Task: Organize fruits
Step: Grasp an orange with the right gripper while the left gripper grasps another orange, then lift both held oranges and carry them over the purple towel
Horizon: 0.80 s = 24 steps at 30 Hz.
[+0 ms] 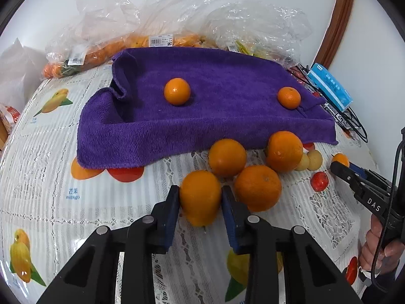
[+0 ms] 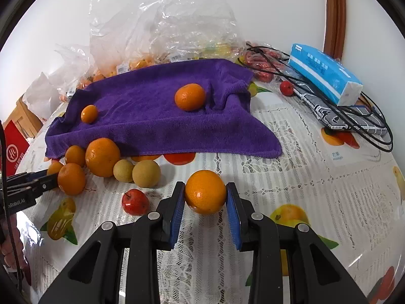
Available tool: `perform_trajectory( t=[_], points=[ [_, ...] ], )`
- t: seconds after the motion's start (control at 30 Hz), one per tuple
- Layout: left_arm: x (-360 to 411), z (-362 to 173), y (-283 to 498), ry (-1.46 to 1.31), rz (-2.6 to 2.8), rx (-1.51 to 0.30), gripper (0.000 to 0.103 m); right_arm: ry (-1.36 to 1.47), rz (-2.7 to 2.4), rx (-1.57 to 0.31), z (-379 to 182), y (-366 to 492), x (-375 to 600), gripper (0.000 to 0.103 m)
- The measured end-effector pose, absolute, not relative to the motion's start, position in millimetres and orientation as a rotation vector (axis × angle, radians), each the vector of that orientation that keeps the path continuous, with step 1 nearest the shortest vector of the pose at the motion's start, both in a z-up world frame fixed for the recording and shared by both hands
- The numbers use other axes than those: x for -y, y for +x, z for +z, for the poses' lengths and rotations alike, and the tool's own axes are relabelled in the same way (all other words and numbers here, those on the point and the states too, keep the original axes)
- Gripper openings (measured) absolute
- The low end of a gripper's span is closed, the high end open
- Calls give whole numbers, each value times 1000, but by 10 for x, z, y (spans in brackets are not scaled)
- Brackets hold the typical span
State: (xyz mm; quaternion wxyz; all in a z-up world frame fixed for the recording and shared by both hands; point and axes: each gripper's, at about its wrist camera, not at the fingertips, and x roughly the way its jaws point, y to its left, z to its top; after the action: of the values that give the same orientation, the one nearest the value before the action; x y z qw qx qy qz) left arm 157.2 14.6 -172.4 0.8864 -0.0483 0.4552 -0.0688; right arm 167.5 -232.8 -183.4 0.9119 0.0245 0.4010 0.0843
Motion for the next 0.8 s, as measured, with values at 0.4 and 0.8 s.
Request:
perform_trajectory(
  t=[0.4, 0.8],
  points=[
    [-24, -1760, 1608, -26, -116, -894, 31, 94, 202, -841, -1885, 1721, 2352, 32],
    [-22, -1764, 1578, -18, -116, -880, 31, 103, 206, -844, -1890, 1719, 2357, 32]
  ],
)
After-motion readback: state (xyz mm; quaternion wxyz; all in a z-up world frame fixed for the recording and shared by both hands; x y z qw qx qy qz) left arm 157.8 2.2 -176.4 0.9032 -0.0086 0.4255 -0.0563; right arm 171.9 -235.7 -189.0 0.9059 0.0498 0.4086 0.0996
